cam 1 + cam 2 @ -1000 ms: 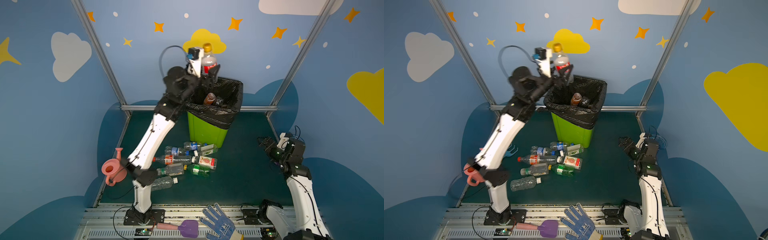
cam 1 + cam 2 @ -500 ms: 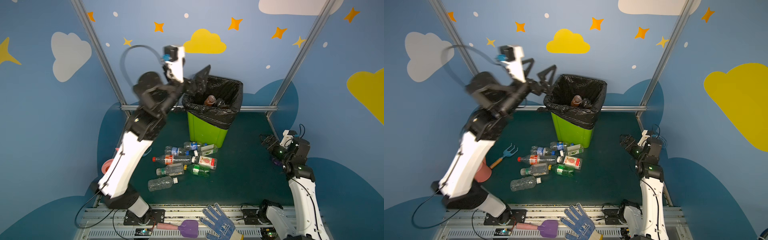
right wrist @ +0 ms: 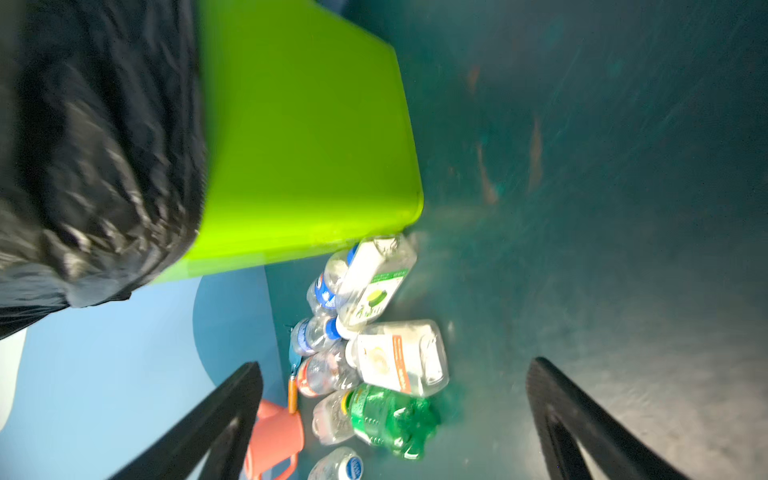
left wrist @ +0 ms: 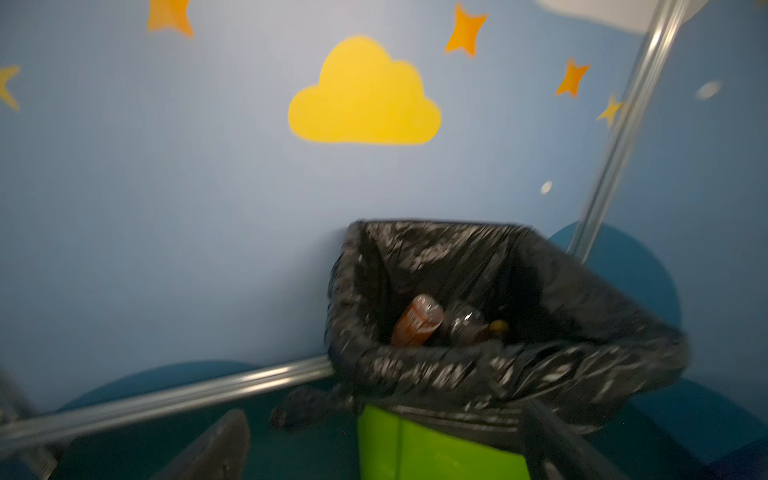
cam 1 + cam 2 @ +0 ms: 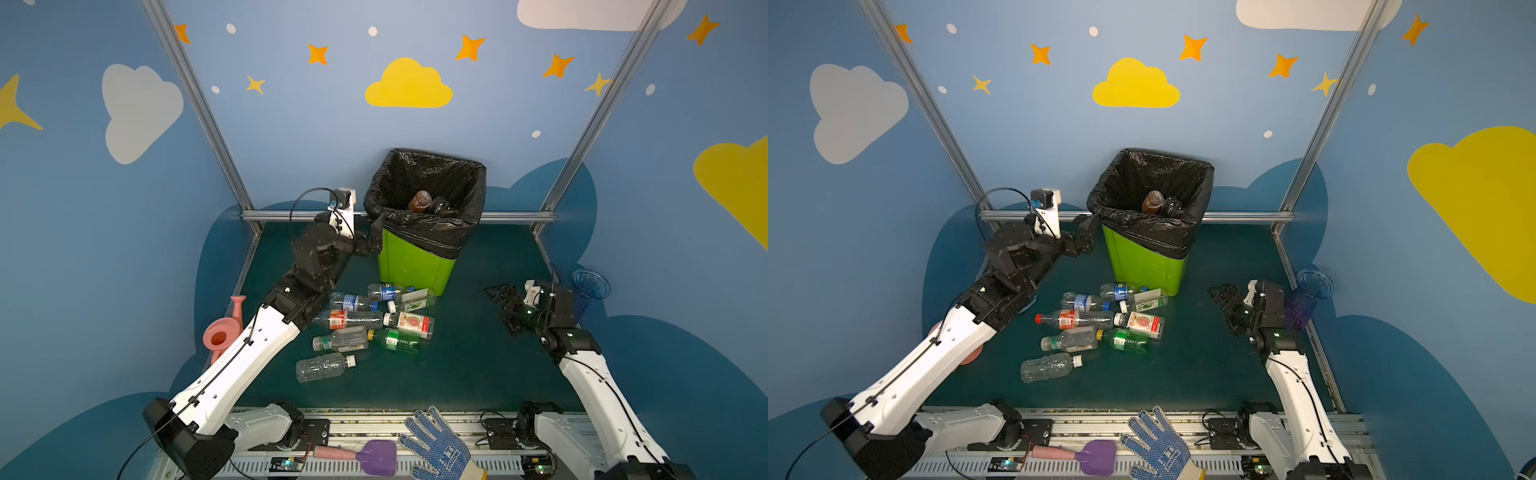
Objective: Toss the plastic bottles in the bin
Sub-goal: 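Lower the left arm back beside the pile while right gripper reaches toward the pile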
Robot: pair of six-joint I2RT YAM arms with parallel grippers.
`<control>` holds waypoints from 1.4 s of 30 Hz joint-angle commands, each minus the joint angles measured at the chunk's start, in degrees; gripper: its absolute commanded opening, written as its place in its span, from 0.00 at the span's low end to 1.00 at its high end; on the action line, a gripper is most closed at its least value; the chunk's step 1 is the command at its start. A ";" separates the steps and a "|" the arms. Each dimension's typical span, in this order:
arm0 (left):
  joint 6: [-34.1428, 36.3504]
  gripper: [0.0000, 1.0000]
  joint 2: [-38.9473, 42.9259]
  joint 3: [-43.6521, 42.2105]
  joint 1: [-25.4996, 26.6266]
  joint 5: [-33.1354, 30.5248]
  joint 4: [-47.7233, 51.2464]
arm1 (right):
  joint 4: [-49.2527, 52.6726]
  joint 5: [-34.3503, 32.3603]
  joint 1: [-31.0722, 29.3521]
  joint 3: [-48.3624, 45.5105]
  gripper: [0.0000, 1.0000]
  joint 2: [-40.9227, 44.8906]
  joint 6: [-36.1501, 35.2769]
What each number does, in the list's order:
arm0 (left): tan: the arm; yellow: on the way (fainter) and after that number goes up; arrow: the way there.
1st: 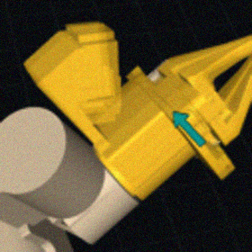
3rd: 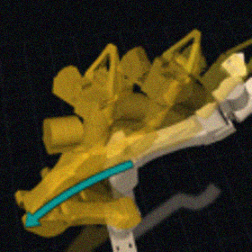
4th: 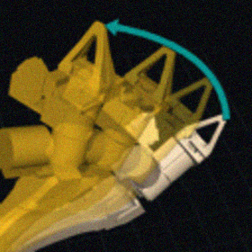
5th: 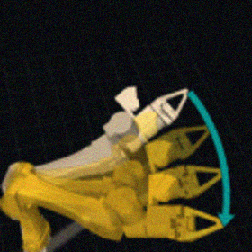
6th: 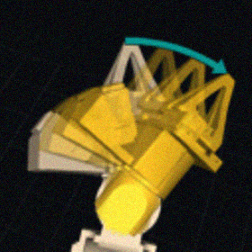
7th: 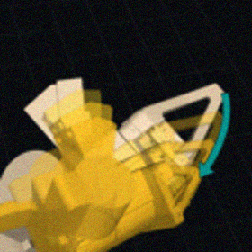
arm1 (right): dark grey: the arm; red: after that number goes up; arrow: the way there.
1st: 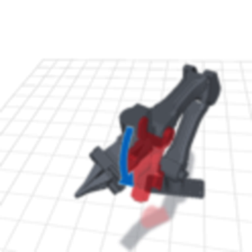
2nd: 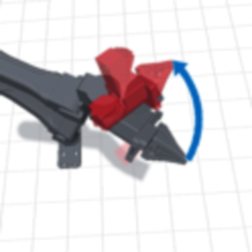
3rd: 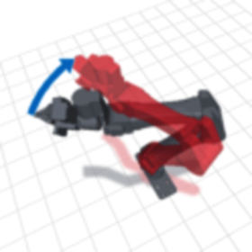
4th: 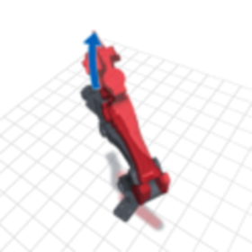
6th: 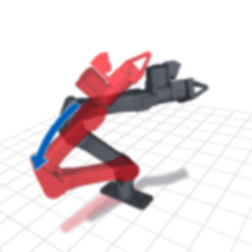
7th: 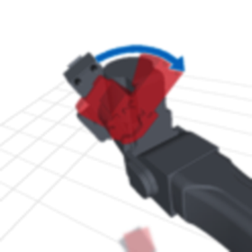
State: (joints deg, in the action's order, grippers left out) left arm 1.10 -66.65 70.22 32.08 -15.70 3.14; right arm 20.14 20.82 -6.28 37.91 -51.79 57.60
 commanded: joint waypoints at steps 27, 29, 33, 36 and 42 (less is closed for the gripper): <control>-43.41 1.00 25.74 -28.49 -6.50 -21.56 30.83 | 10.96 -14.72 -36.21 24.13 0.89 -26.81 -31.99; -43.01 1.00 26.17 -28.20 -8.94 -20.37 31.71 | 12.06 -15.32 -39.06 26.40 0.83 -30.49 -35.49; -41.76 1.00 28.03 -28.28 -14.47 -15.65 33.31 | 13.49 -16.67 -44.09 30.24 0.77 -36.49 -42.25; -41.28 1.00 30.24 -29.05 -17.06 -13.69 34.11 | 16.18 -19.12 -47.49 33.13 0.77 -40.45 -47.29; -40.51 1.00 31.49 -30.27 -19.13 -11.48 34.57 | 22.00 -18.89 -50.67 38.33 0.76 -47.30 -55.08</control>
State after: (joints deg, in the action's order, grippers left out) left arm -40.53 -35.07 40.64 13.61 -29.04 36.05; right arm 36.82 2.98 -56.05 73.54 -97.19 9.15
